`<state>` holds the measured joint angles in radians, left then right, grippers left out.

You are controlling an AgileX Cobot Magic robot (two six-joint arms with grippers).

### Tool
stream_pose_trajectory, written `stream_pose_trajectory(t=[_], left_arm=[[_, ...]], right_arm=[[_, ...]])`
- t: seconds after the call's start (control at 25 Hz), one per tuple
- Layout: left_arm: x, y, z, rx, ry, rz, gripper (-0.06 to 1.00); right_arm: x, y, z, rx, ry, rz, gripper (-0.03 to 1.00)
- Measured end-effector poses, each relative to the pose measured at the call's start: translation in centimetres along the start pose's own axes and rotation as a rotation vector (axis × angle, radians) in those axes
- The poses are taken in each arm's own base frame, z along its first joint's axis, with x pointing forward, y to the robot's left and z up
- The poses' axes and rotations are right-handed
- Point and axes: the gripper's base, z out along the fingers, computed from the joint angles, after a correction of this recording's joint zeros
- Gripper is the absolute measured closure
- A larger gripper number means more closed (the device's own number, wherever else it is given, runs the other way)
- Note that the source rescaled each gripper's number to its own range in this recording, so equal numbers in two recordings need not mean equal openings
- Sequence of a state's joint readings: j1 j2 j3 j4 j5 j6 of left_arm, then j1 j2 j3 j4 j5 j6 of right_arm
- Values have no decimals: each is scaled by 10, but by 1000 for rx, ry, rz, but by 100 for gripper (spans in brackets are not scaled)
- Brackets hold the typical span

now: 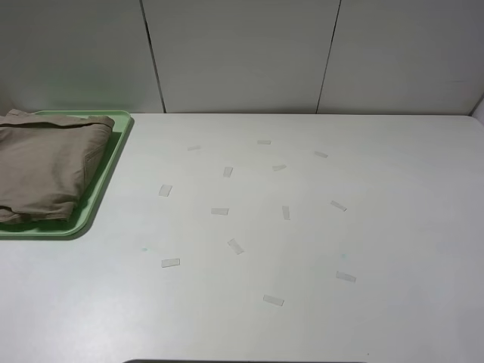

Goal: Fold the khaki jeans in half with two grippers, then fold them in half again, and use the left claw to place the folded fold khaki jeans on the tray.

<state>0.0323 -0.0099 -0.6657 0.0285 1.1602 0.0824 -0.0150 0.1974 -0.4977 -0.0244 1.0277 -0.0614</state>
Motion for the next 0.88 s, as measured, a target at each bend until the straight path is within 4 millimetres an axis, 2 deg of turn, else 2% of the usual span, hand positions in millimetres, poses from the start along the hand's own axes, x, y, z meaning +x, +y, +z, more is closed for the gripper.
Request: stream_pose_trajectory(t=[0.24,0.88], left_arm=[[18,0,29,41,120,-24,23],[19,1,41,157,77,15,23]], right_arm=[[0,0,0,0,0,0,-3],[0,0,0,0,0,0,-3]])
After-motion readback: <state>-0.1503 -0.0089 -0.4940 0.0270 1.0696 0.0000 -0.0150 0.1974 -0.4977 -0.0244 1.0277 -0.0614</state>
